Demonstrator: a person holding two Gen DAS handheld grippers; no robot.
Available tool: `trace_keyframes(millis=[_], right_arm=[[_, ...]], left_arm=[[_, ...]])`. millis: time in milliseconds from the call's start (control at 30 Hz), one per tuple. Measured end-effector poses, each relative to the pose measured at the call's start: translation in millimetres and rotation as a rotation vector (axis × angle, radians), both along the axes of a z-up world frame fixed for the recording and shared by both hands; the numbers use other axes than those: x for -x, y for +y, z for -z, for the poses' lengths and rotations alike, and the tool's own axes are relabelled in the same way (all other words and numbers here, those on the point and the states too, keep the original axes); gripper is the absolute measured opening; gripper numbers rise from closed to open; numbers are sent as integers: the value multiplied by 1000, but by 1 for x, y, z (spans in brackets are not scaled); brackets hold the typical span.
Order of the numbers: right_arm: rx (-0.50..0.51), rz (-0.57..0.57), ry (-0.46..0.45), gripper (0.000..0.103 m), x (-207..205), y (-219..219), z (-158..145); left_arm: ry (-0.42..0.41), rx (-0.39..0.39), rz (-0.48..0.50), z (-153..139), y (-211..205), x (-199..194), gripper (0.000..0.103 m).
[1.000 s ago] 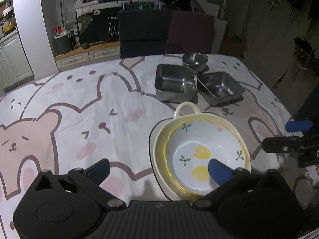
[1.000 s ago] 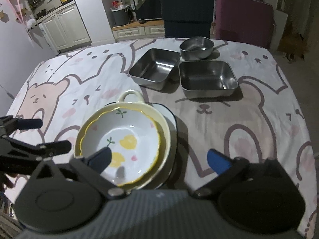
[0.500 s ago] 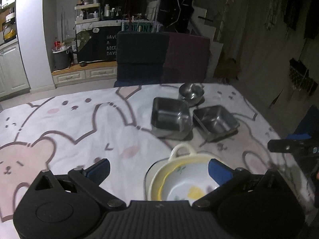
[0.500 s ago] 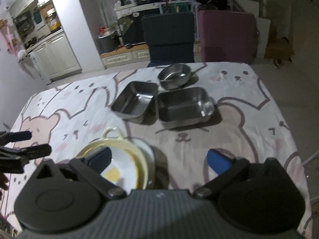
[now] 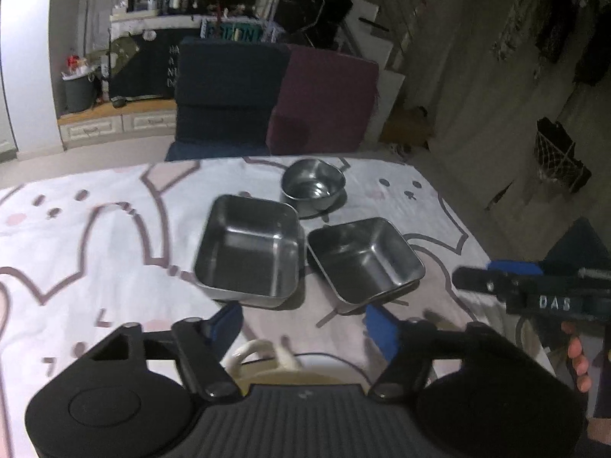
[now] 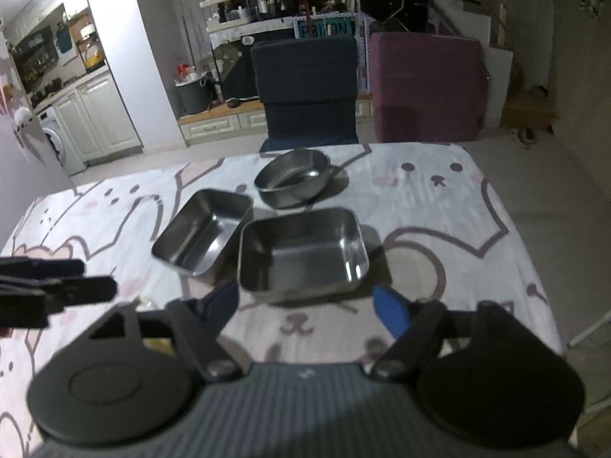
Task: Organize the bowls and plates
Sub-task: 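Move both grippers over to the stainless steel square tray, then close both grippers on the rim of the steel square tray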
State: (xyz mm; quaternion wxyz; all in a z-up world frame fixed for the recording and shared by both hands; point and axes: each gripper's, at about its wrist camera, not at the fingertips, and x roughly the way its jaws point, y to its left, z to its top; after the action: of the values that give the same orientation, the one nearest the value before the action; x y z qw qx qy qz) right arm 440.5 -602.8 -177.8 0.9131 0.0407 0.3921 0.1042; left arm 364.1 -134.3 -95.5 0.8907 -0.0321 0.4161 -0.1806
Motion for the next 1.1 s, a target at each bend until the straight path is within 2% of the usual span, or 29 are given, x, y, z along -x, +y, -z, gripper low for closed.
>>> trace_keyframes(millis=[233,400,633,900,967,1033,1100], right_arm=[[-10,-45,3,52,-50,-15,18],[-6,-75,25,44,-79,-21,36],[-8,-77,64,42,-112,-32,63],[-55,-78,92,42,-130,-39,87],[-56,-83,99,39,-132,-39,91],[-62,-87,104,28,-133,-40,92],[-68,-91,104,22,-132,-39,91]], left_arm=[[83,-11,18,37,-28,-38,47],[124,-22,11,60,-37,-63,35],[114,-3,17,58,-43,-73,35],[147,6,15,73,-46,-81,37],[146,-3,18,75,-50,-83,36],[147,-8,14,77,-53,-84,35],[143,-8,7,79,-53,-84,35]])
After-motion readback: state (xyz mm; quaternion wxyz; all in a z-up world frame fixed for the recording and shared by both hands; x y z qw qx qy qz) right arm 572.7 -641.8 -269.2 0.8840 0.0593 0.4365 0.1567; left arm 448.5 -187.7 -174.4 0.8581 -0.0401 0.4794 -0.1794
